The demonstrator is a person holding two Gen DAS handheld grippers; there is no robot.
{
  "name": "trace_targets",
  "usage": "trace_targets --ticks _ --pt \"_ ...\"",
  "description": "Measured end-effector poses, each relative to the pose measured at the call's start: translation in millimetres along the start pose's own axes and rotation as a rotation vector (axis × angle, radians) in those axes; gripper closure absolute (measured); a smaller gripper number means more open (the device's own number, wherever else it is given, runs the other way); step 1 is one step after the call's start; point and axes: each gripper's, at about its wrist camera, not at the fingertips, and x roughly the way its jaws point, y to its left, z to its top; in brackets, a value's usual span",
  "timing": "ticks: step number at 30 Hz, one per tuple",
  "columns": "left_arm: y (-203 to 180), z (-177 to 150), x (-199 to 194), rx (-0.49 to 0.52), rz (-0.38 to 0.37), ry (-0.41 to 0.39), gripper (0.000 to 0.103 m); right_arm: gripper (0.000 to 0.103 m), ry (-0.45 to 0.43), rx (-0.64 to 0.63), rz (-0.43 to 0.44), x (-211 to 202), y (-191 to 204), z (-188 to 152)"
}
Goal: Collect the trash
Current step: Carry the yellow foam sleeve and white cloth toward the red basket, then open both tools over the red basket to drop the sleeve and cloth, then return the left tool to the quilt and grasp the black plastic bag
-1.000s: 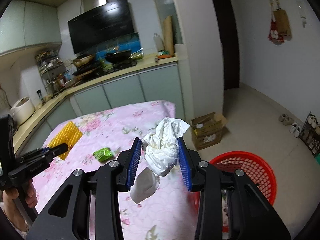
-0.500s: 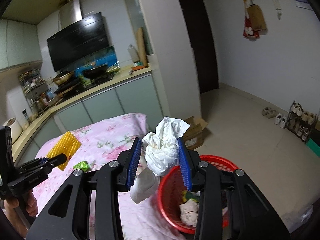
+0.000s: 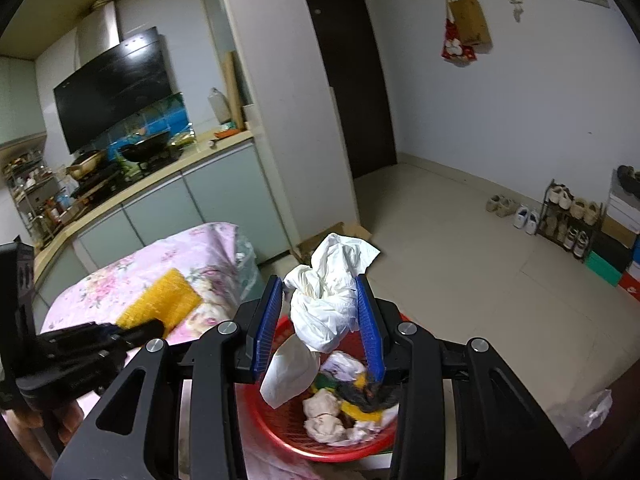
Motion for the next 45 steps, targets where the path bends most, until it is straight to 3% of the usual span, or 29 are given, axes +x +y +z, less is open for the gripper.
trace_targets --ticks 5,12,13,15,17,21,26,34,39,45 --pt "-30.1 1.6 38.0 0.037 -0.038 0.066 0.087 0.067 0.036 0.019 -0.040 12.0 -13.9 -2.6" --pt "-46.6 -2.9 76.9 0.060 -0.029 0.135 0.086 0.065 0.096 0.048 -0.045 39.7 -25.2 -10.0" --pt "-47.0 -4.1 80.2 0.062 -0.026 0.141 0.082 0.065 0.103 0.051 -0.042 42.2 -26.5 -9.9" --pt "-46.3 -5.9 83.5 0.067 -0.014 0.143 0.074 0.054 0.115 0.065 -0.035 45.9 -28.6 -11.8" --pt "-45.9 -7.0 83.1 0.071 -0.007 0.136 0.055 0.048 0.109 0.078 -0.035 45.5 -31.3 -12.7" --pt "-44.0 -7.2 80.7 0.069 0.019 0.114 0.041 0.048 0.107 0.085 -0.027 44.4 -35.3 -13.5" --pt "-31.9 -6.3 62.9 0.047 0.040 0.079 0.028 0.048 0.097 0.102 -0.019 35.9 -38.4 -15.3" --pt "2.2 -10.7 20.2 -0.021 0.072 0.019 0.024 0.042 0.085 0.091 0.005 23.5 -28.1 -20.7" --pt "32.0 -19.4 -11.5 -0.077 0.115 -0.024 0.023 0.035 0.069 0.058 0.015 16.8 -13.2 -25.0" --pt "69.9 -34.2 -51.1 -0.150 0.187 -0.069 0.023 0.034 0.070 0.025 0.044 14.3 7.8 -31.5"
